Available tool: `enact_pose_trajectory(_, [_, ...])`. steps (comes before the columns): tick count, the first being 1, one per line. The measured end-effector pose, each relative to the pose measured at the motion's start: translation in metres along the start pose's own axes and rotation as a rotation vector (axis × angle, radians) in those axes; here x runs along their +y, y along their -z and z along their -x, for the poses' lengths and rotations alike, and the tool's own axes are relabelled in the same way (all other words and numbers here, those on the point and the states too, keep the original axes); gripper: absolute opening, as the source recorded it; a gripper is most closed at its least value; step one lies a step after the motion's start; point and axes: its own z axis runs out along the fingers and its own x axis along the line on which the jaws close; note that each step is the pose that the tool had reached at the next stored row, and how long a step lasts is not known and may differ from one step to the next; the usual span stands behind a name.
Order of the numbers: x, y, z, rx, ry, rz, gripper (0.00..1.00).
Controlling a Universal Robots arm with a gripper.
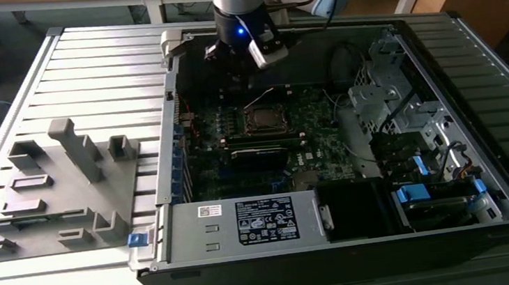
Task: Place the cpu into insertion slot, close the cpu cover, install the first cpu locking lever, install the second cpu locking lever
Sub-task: 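Install the first cpu locking lever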
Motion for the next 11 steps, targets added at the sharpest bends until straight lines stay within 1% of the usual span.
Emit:
enact_pose_trajectory(1, [0.0,0.0,0.0,0.0008,0.0,0.0119,0.11])
enact_pose_trajectory(2, [-0.0001,0.0,0.0,0.0012,-0.001,0.0173,0.11])
enact_pose_trajectory(5, [0.0,0.0,0.0,0.0013,-0.001,0.0185,0.11])
enact_pose_trajectory(7, [-0.0001,0.0,0.0,0.002,-0.001,0.0318,0.11])
enact_pose_trajectory(11, [-0.0001,-0.0005,0.0,0.002,-0.002,0.0322,0.11])
